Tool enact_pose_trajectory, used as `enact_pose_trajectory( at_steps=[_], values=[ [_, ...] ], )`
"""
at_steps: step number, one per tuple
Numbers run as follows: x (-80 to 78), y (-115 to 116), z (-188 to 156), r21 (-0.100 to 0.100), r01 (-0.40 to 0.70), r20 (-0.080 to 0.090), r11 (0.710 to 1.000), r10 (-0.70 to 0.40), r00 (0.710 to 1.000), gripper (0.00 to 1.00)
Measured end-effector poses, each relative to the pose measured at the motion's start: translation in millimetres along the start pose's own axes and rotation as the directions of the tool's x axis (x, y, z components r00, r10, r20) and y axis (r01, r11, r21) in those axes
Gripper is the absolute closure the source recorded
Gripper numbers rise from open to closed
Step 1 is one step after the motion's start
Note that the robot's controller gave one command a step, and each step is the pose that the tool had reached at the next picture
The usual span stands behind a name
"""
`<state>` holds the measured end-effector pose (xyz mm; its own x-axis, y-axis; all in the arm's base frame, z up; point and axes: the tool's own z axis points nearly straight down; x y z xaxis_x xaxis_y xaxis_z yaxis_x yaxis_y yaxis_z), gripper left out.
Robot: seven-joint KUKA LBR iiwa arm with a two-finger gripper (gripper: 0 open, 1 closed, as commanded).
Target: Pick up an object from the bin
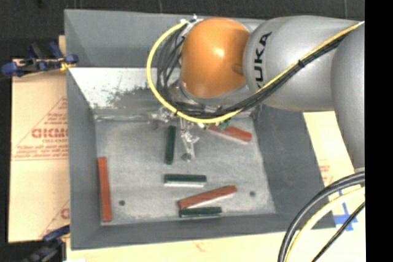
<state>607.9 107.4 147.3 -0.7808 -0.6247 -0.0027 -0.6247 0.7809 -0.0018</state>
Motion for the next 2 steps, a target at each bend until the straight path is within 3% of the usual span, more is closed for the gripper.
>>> enact_pose_trajectory(
  at_steps=[1,2],
  values=[
    [-11.7,-4.5,65.4,0.003,0.118,0.004,0.993,-0.118,0.993,0.0],
    [-13.3,-35.1,74.0,0.004,0.465,0.006,0.885,-0.465,0.885,1.0]
  ],
)
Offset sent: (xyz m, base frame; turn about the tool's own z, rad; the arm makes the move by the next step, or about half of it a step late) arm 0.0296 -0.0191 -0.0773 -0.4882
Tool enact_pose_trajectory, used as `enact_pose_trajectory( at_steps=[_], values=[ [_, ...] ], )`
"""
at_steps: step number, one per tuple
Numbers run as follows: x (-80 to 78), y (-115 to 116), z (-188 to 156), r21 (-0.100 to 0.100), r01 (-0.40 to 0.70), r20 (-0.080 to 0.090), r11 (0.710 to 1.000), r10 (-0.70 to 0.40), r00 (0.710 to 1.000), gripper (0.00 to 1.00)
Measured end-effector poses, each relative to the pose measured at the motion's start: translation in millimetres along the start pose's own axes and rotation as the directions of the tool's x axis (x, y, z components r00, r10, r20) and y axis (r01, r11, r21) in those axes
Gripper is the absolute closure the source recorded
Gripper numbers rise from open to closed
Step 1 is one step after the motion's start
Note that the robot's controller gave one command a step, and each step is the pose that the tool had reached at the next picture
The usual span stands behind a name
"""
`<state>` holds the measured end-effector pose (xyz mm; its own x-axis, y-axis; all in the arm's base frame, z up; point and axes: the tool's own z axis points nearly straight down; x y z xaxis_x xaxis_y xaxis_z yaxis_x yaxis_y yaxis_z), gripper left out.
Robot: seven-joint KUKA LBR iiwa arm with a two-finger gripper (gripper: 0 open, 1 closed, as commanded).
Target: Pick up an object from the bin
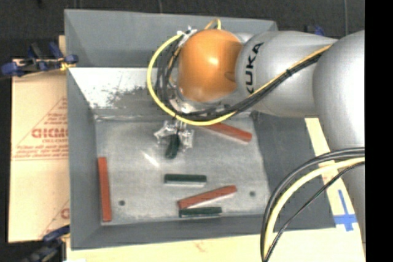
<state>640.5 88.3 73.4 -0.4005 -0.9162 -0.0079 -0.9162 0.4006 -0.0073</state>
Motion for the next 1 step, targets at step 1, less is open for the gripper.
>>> enact_pose_trajectory(
  at_steps=[1],
  values=[
    [-0.2,0.2,0.0,-0.001,0.0,0.0,1.0,0.0,1.0,1.0]
  ],
)
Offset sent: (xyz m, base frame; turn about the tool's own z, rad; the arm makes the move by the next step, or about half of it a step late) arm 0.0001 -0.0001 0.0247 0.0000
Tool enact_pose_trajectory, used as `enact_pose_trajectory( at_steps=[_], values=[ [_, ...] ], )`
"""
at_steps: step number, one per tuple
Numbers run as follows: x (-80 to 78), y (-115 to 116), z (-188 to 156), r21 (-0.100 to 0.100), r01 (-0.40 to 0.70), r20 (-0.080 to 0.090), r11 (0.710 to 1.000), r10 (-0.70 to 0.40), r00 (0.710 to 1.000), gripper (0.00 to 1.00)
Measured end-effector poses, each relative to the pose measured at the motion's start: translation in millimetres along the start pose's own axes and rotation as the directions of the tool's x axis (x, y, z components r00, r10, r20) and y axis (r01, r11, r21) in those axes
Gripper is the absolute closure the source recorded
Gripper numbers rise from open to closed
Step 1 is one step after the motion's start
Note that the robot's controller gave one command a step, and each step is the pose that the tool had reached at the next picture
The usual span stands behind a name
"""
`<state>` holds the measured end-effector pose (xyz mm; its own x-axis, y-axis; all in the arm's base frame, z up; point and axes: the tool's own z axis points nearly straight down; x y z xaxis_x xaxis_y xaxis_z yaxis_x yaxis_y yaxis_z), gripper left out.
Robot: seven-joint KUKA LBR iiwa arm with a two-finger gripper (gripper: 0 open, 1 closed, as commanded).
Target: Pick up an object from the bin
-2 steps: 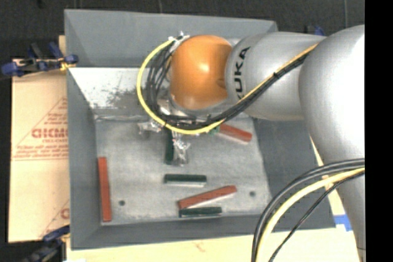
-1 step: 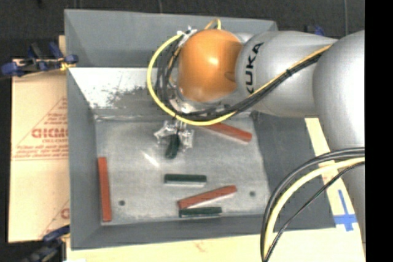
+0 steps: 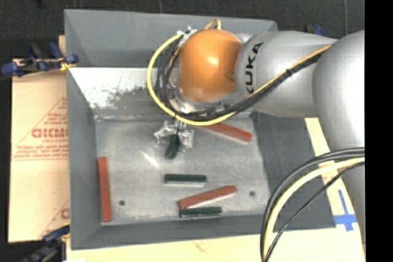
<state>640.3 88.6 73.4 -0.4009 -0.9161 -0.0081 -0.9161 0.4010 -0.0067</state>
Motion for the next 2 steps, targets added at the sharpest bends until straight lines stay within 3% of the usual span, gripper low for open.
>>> enact_pose_trajectory(
  at_steps=[2],
  values=[
    [0.2,0.4,-11.4,-0.004,-0.003,-0.002,1.0,0.003,1.0,1.0]
  ],
)
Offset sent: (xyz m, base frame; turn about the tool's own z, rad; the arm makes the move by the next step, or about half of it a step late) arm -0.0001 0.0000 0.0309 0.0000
